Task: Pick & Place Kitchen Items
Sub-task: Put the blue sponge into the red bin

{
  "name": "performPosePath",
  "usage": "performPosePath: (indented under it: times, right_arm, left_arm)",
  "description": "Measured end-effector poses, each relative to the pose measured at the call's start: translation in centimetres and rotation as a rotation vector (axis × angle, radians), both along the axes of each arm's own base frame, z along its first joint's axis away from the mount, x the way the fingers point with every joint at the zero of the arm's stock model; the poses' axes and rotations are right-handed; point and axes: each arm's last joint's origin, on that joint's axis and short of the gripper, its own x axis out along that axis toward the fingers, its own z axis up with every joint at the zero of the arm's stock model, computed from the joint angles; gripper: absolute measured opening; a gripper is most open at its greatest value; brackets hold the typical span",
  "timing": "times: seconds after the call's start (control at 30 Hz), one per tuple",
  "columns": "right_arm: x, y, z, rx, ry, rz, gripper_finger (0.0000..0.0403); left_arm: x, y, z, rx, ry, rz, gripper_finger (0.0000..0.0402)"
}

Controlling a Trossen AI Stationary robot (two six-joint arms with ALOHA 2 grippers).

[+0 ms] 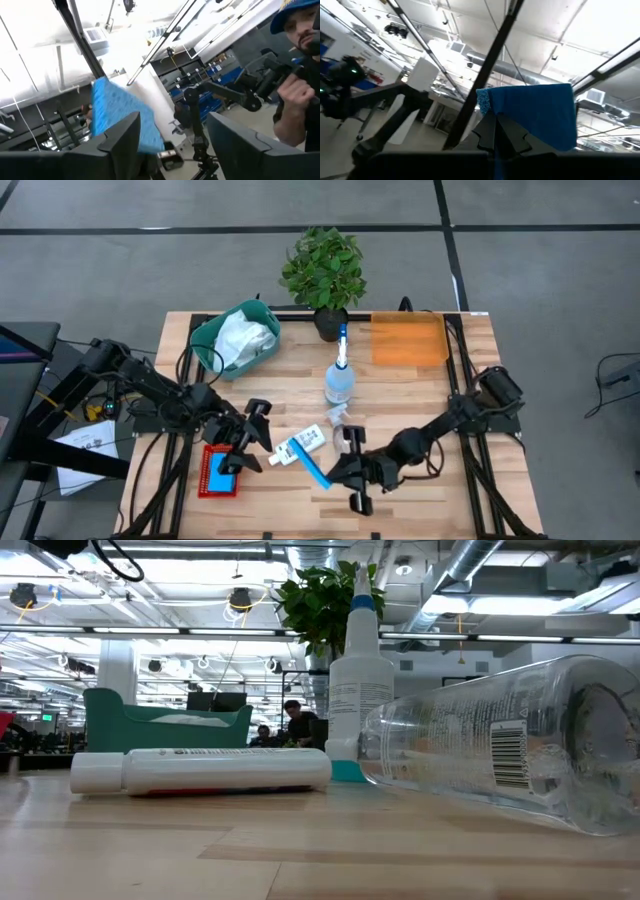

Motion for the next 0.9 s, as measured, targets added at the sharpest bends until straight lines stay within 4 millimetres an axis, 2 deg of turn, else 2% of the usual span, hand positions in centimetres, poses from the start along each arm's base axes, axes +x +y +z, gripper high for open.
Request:
performPosePath:
  times: [0.3,0.57,0.9]
  right_arm:
    - [1.4,-1.6,-0.8,-0.027,0.061,0.123,0.0]
    - [1.8,-2.1,-1.1,-0.041,0.096,0.108,0.0]
    - [2.1,-2.6,-1.0,-0.023,0.099,0.102,0.0]
  left_arm:
    - [0.1,0.3,0.2,-0.083,0.024,0.076,0.0228]
    - [0.2,0.4,0.2,-0.182,0.098,0.059,0.0226]
    - [0.2,0.4,0.2,-0.194,0.108,0.056,0.023]
